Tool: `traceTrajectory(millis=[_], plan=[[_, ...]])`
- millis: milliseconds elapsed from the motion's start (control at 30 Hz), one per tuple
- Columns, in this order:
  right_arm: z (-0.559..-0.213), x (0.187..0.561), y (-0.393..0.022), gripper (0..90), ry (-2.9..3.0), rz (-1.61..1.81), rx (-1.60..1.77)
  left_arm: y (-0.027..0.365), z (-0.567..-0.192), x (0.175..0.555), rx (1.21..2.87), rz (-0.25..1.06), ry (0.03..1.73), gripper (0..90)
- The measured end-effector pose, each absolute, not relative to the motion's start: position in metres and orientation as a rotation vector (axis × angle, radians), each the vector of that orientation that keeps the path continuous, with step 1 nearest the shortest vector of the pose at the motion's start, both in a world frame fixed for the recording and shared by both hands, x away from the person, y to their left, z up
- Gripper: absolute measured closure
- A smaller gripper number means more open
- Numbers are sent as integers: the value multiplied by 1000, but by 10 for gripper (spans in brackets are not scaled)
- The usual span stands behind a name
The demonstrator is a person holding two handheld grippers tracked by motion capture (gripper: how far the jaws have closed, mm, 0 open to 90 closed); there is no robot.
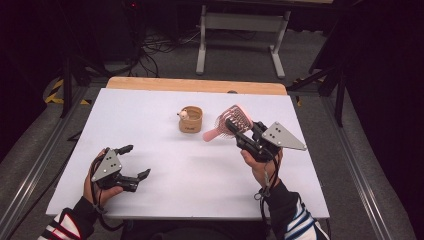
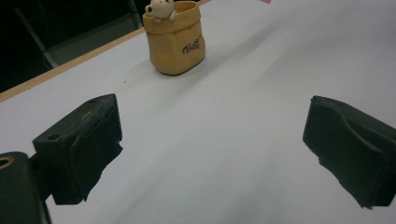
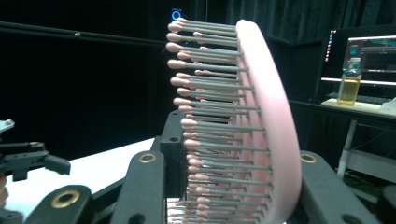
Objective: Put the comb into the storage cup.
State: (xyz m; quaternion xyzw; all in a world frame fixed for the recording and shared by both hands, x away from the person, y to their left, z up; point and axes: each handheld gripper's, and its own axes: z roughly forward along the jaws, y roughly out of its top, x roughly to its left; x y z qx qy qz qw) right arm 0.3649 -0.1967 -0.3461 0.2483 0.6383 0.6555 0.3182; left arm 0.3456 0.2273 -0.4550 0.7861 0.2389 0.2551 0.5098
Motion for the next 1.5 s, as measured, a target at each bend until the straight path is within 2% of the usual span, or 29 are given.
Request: traceTrajectory(millis=[933,1500], plan=[[-321,400,-167,636,1635,1696,636,228,-459,344,1882,612,577,54],[-322,426,-148,636,1637,1647,670,227,-460,345,1888,608,565,56]])
